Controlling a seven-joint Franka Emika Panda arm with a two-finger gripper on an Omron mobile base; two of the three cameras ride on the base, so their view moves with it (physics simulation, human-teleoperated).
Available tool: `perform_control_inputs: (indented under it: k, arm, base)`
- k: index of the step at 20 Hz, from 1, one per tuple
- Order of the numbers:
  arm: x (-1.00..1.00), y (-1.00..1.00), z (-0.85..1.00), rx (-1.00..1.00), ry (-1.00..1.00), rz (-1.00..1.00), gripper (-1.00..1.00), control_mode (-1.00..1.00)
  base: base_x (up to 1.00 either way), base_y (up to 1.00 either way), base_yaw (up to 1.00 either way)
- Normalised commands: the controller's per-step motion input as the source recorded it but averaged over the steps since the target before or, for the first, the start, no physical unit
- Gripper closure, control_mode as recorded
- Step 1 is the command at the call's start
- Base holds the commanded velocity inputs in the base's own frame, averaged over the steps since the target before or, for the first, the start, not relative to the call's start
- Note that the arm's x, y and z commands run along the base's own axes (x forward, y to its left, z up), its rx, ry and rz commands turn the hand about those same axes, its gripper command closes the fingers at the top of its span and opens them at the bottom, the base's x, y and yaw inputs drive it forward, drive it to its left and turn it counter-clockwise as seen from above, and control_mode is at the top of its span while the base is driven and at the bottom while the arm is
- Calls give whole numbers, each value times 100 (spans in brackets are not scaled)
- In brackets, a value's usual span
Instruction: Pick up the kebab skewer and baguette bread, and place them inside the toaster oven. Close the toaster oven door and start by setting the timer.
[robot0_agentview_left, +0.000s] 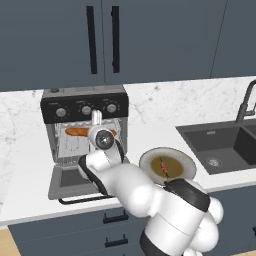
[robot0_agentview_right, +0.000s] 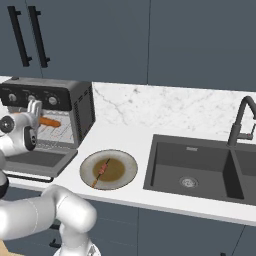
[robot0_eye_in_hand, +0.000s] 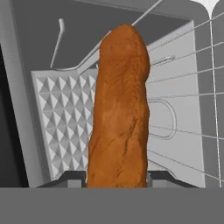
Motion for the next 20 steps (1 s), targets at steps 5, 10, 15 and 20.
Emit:
perform_control_inputs:
  k: [5, 10, 15, 20]
  arm:
    - [24, -22, -1, 0, -5, 3, 100, -100]
    - [24, -10, -8, -1, -5, 3, 100, -100]
    - [16, -2, -4, 0, -1, 2, 100, -100]
    - [14, 0, 0, 0, 0, 0, -100, -100]
  base:
    - [0, 0, 0]
    - [0, 0, 0]
    - [0, 0, 0]
    - [0, 0, 0]
